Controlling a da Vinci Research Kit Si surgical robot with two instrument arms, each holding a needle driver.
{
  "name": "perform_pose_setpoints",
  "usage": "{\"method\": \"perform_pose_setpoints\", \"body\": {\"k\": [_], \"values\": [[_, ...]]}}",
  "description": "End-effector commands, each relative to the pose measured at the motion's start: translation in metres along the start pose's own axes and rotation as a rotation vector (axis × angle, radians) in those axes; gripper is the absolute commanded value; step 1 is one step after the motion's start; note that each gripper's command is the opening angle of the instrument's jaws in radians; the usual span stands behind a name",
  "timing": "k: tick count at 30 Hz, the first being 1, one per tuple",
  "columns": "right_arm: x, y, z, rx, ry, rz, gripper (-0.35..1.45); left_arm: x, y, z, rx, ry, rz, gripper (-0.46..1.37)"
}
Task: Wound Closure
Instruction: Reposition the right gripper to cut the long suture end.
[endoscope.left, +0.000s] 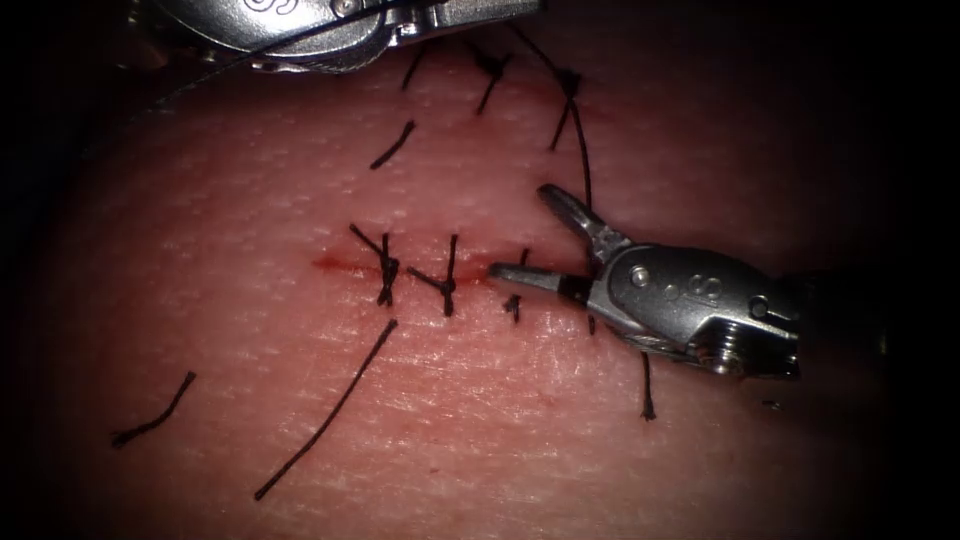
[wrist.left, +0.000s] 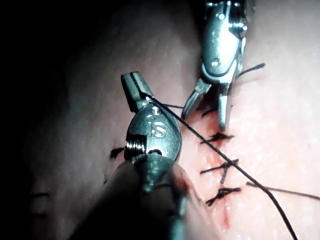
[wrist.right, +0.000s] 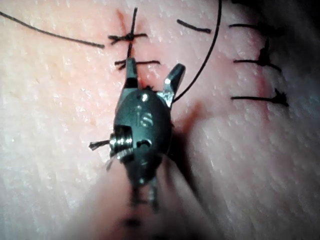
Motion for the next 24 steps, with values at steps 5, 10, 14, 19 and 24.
{"method": "perform_pose_setpoints", "body": {"k": [5, 10, 14, 19, 24], "values": [[-0.0006, -0.0004, -0.0022, 0.021, 0.001, -0.006, 1.32, -0.0003, -0.0004, -0.0003, -0.004, -0.002, 0.001, -0.35], [-0.0012, 0.0002, -0.0039, 0.016, 0.0, -0.005, 1.31, -0.0004, -0.0003, -0.001, -0.005, -0.009, 0.002, -0.35], [-0.0015, 0.0006, -0.0049, 0.013, -0.004, -0.001, 1.28, -0.0005, -0.0003, -0.0014, -0.003, -0.016, 0.002, -0.35], [-0.0015, 0.002, -0.0042, -0.004, 0.0, 0.006, 1.28, 0.0001, 0.0, -0.0015, -0.001, -0.018, 0.001, -0.35], [-0.0013, 0.0035, -0.0027, -0.015, -0.005, 0.009, 1.28, 0.0008, 0.0001, -0.0016, 0.002, -0.022, -0.003, -0.35]]}}
